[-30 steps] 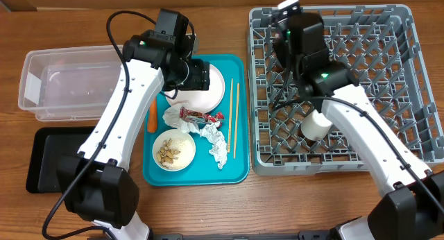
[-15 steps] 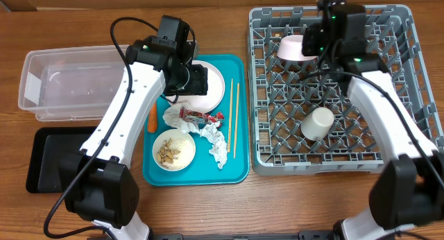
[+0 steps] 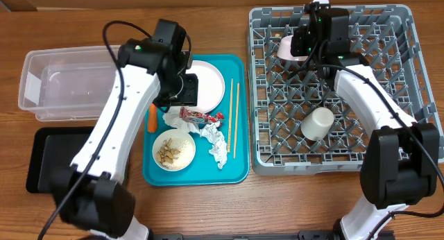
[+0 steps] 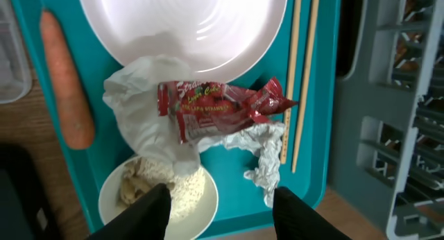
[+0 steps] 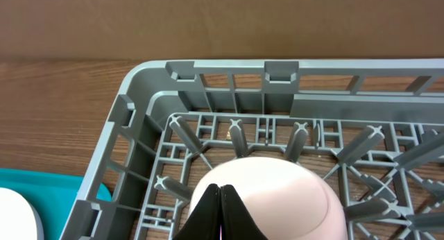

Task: Sort waste into correct bins and load items into the dishwasher
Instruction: 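Lower the pink bowl into the rack and open the right gripper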

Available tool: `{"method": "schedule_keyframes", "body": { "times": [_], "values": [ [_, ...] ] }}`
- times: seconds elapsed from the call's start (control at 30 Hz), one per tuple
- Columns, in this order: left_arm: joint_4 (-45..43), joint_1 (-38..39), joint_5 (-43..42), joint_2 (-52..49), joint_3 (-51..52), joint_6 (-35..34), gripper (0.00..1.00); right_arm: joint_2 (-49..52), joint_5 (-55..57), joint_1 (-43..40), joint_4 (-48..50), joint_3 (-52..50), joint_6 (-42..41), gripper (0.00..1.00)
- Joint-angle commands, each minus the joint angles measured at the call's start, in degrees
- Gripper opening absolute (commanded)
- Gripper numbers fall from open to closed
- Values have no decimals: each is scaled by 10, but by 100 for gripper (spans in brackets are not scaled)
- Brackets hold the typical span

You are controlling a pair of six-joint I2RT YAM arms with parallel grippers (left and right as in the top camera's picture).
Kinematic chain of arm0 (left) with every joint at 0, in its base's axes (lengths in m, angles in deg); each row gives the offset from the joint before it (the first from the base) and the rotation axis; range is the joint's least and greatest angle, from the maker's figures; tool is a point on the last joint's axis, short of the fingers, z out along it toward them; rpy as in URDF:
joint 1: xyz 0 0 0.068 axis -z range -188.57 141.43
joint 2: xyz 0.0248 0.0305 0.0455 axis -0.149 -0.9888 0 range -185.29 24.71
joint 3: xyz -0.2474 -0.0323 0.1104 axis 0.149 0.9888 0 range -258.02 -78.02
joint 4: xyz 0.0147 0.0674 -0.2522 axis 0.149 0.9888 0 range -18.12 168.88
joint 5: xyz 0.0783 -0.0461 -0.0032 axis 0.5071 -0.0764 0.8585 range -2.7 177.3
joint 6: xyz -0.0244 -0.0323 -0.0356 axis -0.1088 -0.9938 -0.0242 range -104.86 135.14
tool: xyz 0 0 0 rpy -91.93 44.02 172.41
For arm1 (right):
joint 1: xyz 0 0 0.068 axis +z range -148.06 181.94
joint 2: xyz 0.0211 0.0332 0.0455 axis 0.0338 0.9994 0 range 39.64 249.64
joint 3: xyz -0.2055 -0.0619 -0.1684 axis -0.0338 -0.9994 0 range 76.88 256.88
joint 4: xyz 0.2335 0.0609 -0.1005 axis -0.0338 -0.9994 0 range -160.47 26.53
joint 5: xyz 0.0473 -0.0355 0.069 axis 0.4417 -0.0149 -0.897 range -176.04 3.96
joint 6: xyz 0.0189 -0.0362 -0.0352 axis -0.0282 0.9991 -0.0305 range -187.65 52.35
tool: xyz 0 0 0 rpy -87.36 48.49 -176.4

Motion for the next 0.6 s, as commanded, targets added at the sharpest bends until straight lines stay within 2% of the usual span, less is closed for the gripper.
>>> {"method": "schedule_keyframes", "body": {
  "times": [0.0,0.57],
  "values": [
    [10,4,11,26,-17,9,53,14,-5,0,-3,5,-3,4],
    [18,3,39,26,-17,-11,54,-5,15,-1,-128,5,-3,4]
  ]
}}
